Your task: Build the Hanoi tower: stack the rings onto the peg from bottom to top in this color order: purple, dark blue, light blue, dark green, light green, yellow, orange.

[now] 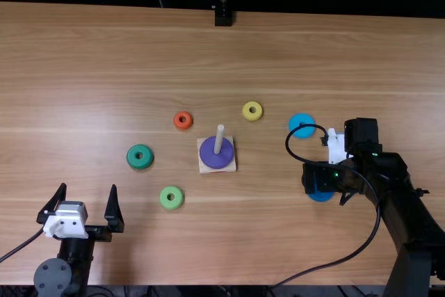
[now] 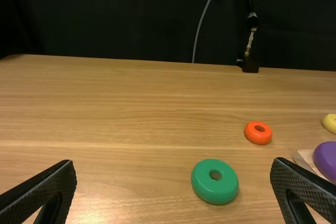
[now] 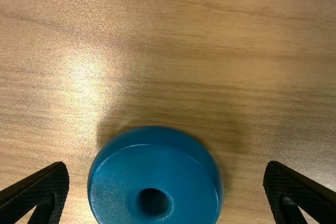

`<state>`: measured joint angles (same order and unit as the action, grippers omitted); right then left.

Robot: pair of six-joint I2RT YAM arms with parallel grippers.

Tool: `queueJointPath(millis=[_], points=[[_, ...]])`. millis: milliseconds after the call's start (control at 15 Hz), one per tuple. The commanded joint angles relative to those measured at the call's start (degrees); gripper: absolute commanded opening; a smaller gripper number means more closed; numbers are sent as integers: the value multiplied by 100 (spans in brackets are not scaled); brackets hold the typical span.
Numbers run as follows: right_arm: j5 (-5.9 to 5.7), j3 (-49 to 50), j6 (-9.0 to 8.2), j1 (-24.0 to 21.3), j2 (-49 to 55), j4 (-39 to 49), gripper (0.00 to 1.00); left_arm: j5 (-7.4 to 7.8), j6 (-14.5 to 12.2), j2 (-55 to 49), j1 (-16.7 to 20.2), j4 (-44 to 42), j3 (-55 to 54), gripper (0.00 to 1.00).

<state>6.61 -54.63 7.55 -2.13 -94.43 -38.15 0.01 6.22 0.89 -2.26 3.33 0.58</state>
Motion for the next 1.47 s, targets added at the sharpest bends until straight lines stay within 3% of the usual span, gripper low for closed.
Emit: queueJointPath(millis=[0,1400], points=[[45,84,25,11,136,12,100,-64,-31,-89,-29,152,-58,100],[-39,40,15,187,-93,2,100,-64,-31,-89,-29,152,-58,100]])
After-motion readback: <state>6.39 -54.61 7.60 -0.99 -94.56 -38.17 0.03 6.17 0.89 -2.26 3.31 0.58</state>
